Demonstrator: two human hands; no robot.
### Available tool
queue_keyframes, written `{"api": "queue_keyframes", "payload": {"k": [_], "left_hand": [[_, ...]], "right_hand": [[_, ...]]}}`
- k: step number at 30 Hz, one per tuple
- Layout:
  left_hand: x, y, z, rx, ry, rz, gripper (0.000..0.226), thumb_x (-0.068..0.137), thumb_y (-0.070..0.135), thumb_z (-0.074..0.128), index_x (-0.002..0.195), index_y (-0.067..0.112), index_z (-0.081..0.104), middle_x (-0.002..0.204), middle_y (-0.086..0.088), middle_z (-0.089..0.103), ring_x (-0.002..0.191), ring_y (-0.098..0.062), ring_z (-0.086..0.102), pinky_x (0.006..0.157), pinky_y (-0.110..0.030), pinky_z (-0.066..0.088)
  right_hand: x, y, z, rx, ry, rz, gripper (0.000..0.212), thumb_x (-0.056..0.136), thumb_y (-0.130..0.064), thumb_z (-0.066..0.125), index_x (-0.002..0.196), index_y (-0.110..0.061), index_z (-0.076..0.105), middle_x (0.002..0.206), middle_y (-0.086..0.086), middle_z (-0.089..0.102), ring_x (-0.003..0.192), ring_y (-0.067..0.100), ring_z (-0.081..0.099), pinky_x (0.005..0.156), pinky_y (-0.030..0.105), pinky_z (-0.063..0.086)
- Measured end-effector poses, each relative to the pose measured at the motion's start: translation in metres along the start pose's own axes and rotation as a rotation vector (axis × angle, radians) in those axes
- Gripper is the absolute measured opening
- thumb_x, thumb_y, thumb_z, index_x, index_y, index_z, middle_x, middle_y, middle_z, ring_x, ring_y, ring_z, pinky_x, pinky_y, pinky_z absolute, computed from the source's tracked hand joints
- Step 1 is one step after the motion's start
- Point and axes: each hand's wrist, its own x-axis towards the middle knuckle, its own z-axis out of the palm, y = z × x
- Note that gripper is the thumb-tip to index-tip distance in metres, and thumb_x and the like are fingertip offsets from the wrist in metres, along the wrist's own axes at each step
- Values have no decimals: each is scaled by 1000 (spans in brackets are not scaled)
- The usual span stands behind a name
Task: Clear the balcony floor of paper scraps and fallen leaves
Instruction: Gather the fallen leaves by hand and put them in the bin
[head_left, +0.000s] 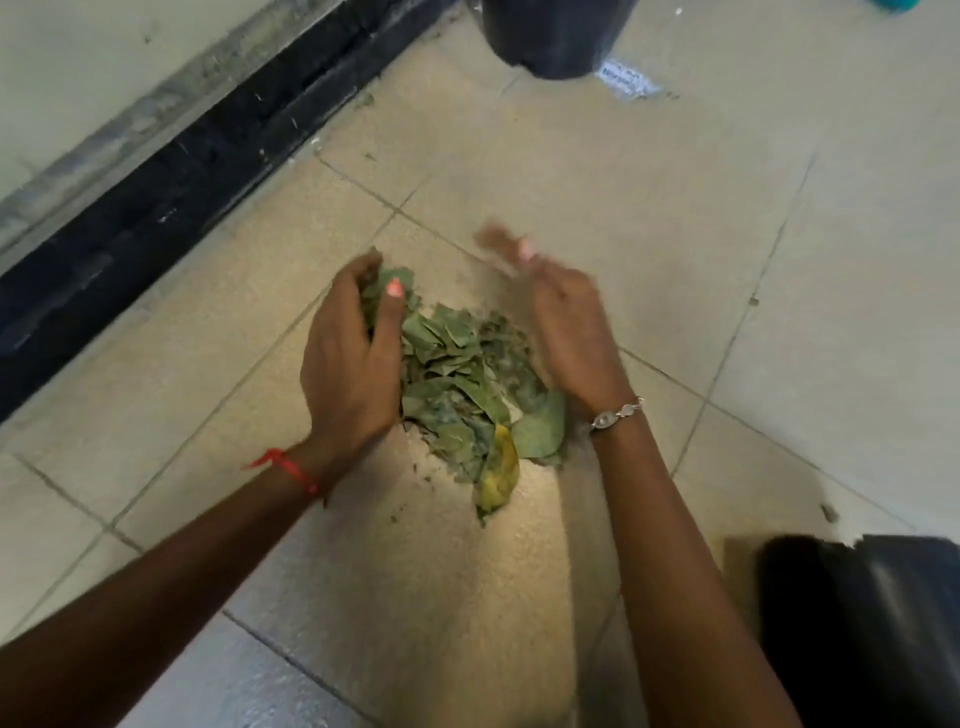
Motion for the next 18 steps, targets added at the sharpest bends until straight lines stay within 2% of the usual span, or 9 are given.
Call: {"api": "queue_keyframes", "payload": {"k": [2,3,4,5,7,9,13,16,18], "left_hand": [[7,1,3,-79,-37,35,53,90,56,27,133,28,41,135,8,50,117,-10,50,93,-31,40],[8,1,3,-102,-54,45,53,90,57,27,133,29,41,137,8,49,117,-8,49,93,-32,40],[9,0,4,-108,-70,48,53,90,57,28,133,29,41,137,9,48,117,-8,49,93,-32,40],[10,-2,4,-96,-83,53,52,91,56,29,133,29,42,135,9,49,117,-8,49,93,-32,40],[8,-5,2,-59,-111,85,50,92,54,30,133,29,44,130,10,53,116,-10,50,92,-30,39],[6,-6,-2,-44,-142,108,49,94,52,32,134,28,46,132,7,53,119,-11,49,95,-30,38],[4,-3,-5,-5,-217,133,45,96,46,35,136,27,47,138,5,50,124,-13,46,97,-29,36],[1,-5,-9,-27,-319,176,46,93,48,37,133,28,50,133,6,54,120,-13,51,98,-32,41],[-1,-7,-12,-71,-399,189,48,90,52,38,131,30,51,128,8,58,115,-12,55,99,-38,45]], "right_hand": [[-4,7,-21,-55,551,38,37,102,-26,34,125,-11,58,101,10,68,81,-5,62,66,7,44],[-5,15,-33,-117,762,119,39,101,-29,35,128,-9,55,116,4,62,92,-14,58,77,1,39],[-4,25,-45,-187,896,239,45,100,-35,34,133,-8,49,134,3,51,115,-6,51,96,6,33],[-1,36,-56,-260,945,386,52,99,-41,32,138,-8,42,147,5,37,133,9,37,110,22,27],[1,53,-67,-421,865,645,63,98,-47,25,146,-7,23,156,12,14,144,23,11,118,38,10],[0,59,-66,-597,698,683,66,99,-48,19,149,-5,12,157,12,6,145,23,3,118,38,1],[-7,45,-34,-669,435,345,67,98,-49,15,147,-4,20,154,14,21,142,26,19,117,41,14],[-27,34,1,-673,232,155,67,95,-49,8,148,-9,18,155,10,17,144,21,14,117,35,8],[-46,27,14,-515,126,96,59,98,-46,13,146,-14,24,155,6,20,144,18,15,117,31,6]]}}
